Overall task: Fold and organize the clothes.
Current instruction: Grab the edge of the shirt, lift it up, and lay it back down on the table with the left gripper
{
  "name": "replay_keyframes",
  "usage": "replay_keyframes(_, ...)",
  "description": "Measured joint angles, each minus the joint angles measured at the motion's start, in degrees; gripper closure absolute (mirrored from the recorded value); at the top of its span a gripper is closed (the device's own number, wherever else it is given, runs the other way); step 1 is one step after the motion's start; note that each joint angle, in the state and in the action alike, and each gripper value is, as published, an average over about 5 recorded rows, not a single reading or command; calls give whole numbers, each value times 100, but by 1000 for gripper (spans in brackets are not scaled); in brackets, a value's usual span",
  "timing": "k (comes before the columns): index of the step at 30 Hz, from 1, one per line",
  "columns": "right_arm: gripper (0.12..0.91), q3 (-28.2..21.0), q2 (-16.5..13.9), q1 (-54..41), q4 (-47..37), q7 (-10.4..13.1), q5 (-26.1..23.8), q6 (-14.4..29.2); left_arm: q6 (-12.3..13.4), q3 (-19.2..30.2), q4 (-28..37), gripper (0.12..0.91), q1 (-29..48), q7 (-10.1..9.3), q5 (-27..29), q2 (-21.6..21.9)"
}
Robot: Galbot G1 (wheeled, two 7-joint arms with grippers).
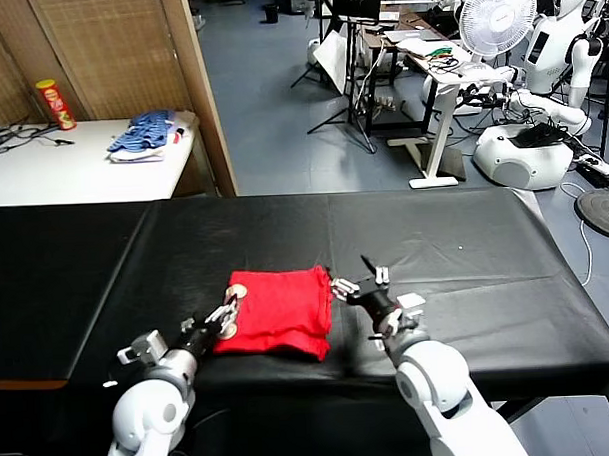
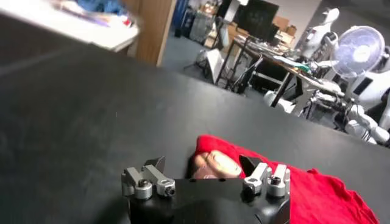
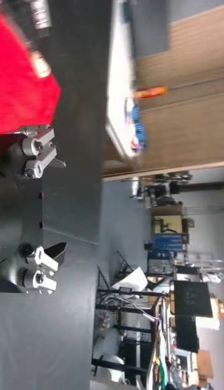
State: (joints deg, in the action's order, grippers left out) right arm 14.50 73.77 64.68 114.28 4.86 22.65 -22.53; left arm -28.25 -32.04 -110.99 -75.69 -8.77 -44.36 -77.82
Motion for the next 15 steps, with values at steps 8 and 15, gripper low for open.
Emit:
replay_keyframes(8, 227, 109, 56, 69, 125, 15, 64, 5, -225, -114, 92, 387, -20, -49, -869, -26)
replay_keyframes(15, 227, 217, 83, 143, 167, 122, -22, -55, -308, -127, 92, 773, 48, -205, -1187, -34)
